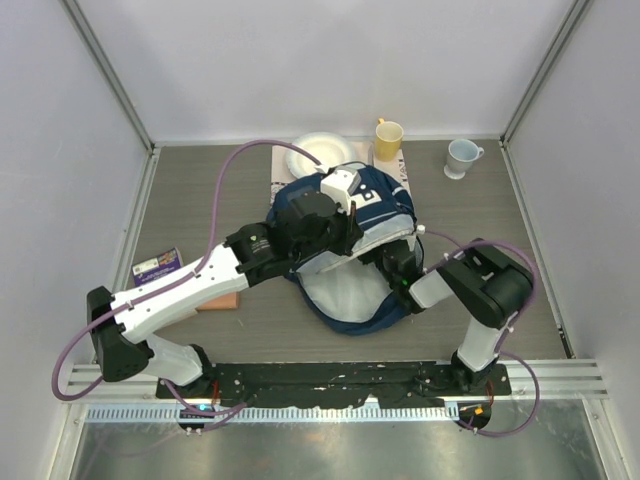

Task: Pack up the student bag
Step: Place the book in the student bag.

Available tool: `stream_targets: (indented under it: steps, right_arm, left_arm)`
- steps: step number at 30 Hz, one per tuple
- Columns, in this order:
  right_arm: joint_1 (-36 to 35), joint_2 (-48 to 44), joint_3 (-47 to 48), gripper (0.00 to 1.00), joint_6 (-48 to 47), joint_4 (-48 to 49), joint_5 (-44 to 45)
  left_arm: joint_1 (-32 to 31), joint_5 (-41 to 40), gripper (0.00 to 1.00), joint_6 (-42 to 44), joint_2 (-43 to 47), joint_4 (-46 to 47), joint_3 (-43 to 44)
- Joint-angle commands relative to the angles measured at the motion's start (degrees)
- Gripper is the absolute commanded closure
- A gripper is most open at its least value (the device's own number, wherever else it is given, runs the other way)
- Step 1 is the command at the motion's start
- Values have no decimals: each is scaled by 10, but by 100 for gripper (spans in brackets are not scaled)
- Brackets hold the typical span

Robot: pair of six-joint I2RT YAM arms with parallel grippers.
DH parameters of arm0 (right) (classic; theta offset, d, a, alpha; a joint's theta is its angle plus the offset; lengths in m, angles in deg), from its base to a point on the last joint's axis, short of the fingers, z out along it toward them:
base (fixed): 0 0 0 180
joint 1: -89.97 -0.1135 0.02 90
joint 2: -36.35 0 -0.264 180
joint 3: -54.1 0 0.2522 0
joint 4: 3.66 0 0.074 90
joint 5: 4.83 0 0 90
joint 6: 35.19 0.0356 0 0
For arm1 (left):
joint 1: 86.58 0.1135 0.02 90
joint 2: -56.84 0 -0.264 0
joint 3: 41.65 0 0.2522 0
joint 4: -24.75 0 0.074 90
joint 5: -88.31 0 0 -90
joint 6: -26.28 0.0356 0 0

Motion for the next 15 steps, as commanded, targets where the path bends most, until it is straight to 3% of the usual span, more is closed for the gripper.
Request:
stream_targets:
  steps: [1,6,8,15]
  right_arm:
    - [2,64,40,82,36,116,25]
    - [-5,90,44,67,35,107,35]
    - [-5,74,15,50,35,97,25]
    - [-8,18,-51,35,25,83,-2]
  left_arm:
    - [4,13,100,-10,44,63,5]
    - [4,14,100,-17,46,72,-8]
    - [4,16,100,-17,43,71,-11]
    - [4,10,100,-17,39,76,-18]
